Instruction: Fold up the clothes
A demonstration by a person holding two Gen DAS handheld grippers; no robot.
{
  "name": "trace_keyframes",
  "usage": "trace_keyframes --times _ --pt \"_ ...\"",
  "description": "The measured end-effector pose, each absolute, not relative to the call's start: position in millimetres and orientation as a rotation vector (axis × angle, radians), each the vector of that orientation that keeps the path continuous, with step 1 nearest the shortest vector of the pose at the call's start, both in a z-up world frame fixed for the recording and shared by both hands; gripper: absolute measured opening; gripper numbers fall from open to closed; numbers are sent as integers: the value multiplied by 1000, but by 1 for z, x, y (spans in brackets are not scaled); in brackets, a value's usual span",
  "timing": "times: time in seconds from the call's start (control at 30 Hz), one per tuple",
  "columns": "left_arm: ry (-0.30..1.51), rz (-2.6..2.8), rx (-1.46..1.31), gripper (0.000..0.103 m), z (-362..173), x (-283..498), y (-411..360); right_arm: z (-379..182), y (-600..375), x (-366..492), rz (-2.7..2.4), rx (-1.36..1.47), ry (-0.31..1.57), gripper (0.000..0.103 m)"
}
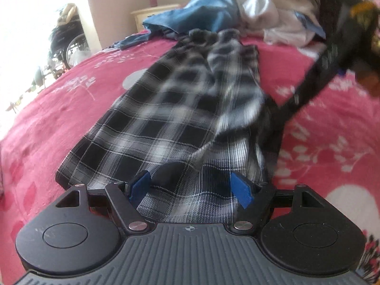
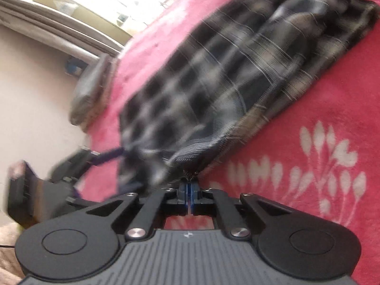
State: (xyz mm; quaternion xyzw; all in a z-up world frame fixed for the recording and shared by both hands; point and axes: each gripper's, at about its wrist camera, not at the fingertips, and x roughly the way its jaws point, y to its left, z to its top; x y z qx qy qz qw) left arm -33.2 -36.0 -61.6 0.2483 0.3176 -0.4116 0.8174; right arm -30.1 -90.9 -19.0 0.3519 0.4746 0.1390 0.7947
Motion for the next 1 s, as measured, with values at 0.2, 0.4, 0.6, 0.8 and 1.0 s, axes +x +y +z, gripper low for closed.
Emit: trace_keyframes --times 0.2,0.4,0.6,0.8,1.0 --pt "685 -879 526 75 -63 -33 -32 -15 -101 -17 350 930 977 2" --pt "687 -882 519 75 -63 -35 -29 -25 -100 -3 346 1055 969 2" --pt "691 -847 489 75 -51 -33 -18 -43 -95 12 293 1090 1005 5" --pt "708 -886 331 75 -32 -30 -13 -47 -88 17 279 1089 1015 21" --pt "835 -903 259 76 -44 -20 -34 -57 -80 22 227 1075 1030 24"
